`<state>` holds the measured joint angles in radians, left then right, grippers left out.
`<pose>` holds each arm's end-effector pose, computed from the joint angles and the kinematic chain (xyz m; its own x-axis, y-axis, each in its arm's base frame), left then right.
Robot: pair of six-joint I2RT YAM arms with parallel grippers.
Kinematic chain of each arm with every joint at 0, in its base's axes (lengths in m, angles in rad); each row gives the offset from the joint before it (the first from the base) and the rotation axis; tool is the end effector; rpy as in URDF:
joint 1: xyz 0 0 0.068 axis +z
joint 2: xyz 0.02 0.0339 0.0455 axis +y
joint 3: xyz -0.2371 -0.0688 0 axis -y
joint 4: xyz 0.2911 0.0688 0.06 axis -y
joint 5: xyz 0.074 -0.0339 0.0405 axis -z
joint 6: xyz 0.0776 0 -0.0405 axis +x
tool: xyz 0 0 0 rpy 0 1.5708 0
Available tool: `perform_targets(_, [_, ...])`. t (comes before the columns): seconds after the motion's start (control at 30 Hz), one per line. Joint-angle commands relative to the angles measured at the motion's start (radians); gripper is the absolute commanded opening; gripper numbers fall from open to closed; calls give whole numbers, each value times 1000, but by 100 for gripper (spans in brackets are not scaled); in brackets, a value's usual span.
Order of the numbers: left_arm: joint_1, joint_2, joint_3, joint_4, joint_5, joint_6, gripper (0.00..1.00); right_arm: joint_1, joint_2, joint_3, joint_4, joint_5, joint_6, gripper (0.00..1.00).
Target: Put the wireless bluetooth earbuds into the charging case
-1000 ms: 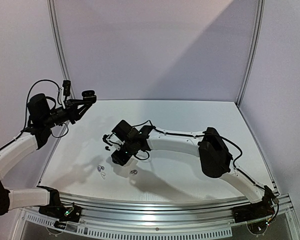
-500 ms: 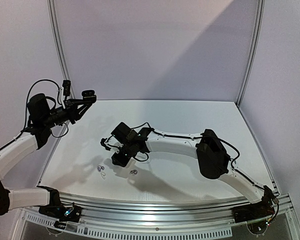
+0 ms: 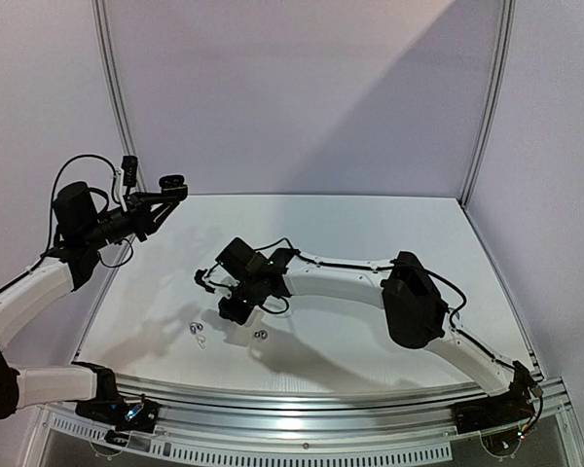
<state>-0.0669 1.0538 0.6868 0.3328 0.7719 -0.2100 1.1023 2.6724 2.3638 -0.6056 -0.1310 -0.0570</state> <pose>0.3212 -0.0758 0.2667 -0.1883 -0.1371 -0.9725 0.7200 0.6542 -0.2317 0.2705 0.5570 0.0699 -0.3046 -0.7270 -0.6153 -0.9395 0.3357 0.0685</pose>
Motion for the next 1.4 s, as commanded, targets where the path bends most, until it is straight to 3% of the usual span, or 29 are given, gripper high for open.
perform_targets(0.0, [9, 5, -11, 30, 2, 18, 0, -17, -73, 10, -25, 21, 20, 0])
perform_targets(0.17, [-4, -1, -5, 115, -15, 37, 0, -98, -309, -99, 123, 57, 123, 0])
perform_targets(0.3, [-57, 7, 14, 173, -71, 65, 0, -109, -505, -194, 339, 125, 76, 0])
perform_targets(0.47, [-156, 21, 36, 226, -162, 90, 0, -109, -622, -193, 491, 165, 68, 0])
perform_targets(0.9, [-358, 127, 217, 282, -158, 42, 0, -88, -729, -294, 866, 52, 154, 0])
perform_targets(1.37, [-385, 133, 222, 351, -165, 43, 0, -46, -727, -436, 1017, 46, 36, 0])
